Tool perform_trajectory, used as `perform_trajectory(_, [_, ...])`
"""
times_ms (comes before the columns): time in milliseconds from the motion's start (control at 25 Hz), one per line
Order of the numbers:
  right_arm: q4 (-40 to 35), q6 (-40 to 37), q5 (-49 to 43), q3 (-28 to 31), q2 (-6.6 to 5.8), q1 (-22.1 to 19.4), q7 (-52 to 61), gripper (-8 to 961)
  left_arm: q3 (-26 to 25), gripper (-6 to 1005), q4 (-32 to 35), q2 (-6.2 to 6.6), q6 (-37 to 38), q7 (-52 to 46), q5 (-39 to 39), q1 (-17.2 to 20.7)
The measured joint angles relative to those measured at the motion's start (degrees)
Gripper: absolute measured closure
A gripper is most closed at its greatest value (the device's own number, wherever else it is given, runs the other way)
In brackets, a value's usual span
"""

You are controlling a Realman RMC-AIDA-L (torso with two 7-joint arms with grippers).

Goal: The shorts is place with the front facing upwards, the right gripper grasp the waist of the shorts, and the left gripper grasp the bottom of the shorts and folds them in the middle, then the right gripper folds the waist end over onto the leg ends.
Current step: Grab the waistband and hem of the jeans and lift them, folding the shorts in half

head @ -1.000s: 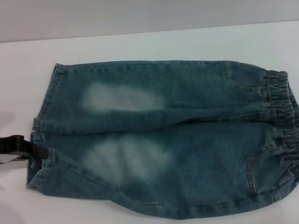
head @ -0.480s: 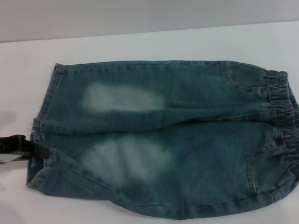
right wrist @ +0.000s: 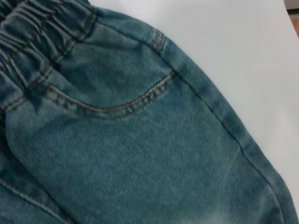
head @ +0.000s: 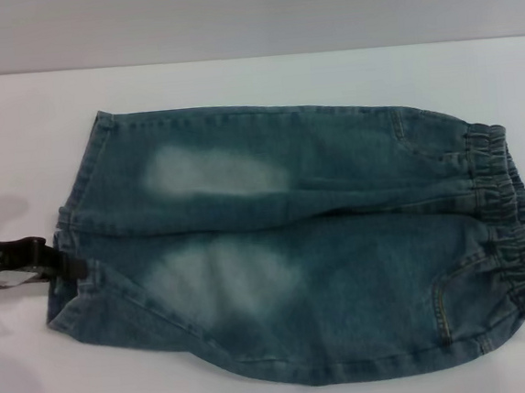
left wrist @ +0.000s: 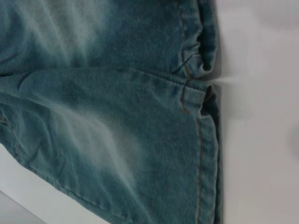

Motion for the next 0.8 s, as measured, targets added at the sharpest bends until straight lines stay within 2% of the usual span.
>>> perform_trajectory(280, [0.1,0.7,0.4,0.2,1.12,0.2,-0.3,264,0.0,952,0.0,-0.05,-0.1,0.0,0.0,0.5])
perform_trajectory(800, [-0.3,1.8,6.9,0.8,1.44,-1.0,-2.9,279,0.0,945,0.0,-0.11,-0.2,0.4,-0.3,0.5])
